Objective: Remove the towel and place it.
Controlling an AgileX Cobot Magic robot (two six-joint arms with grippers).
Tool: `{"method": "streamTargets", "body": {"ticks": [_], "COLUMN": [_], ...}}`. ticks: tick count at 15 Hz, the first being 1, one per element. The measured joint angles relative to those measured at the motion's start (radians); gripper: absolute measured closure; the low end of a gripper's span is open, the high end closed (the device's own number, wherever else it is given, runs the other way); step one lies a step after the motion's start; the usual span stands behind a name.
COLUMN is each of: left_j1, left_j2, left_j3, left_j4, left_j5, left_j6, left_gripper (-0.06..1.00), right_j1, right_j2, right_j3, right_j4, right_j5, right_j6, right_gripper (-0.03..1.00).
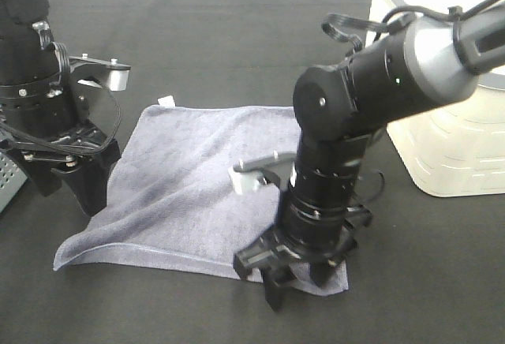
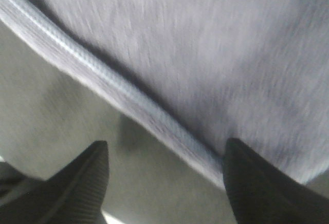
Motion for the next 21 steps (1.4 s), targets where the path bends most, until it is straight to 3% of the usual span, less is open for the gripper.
{"method": "streamTargets", "body": {"ticks": [6,8,11,17,21], "left_j1": [0.0,0.0,0.0,0.0,0.0], "left_j2": [0.0,0.0,0.0,0.0,0.0], "left_j3": [0.0,0.0,0.0,0.0,0.0], "left_j4": [0.0,-0.001,-0.023,-0.036,-0.036], "left_j5": [0.0,-0.004,-0.013,-0.01,-0.005], "left_j6": [0.004,0.004,0.004,0.004,0.019], "left_gripper": [0.28,0.28,0.28,0.28,0.28], "right_j1": [0.0,0.0,0.0,0.0,0.0], "right_j2": [-0.045,-0.095,-0.081,0.004,0.008], "right_j3": [0.022,0.022,0.022,0.015,0.013], "right_j4": [0.068,0.072,0.04,-0.018,0.008], "right_j5": [0.162,0.11,-0.045,-0.052,0.039], "right_j6": [-0.04,-0.052,-0.054,-0.046,-0.048], "right_gripper": [0.35,0.35,0.35,0.35,0.35]}}
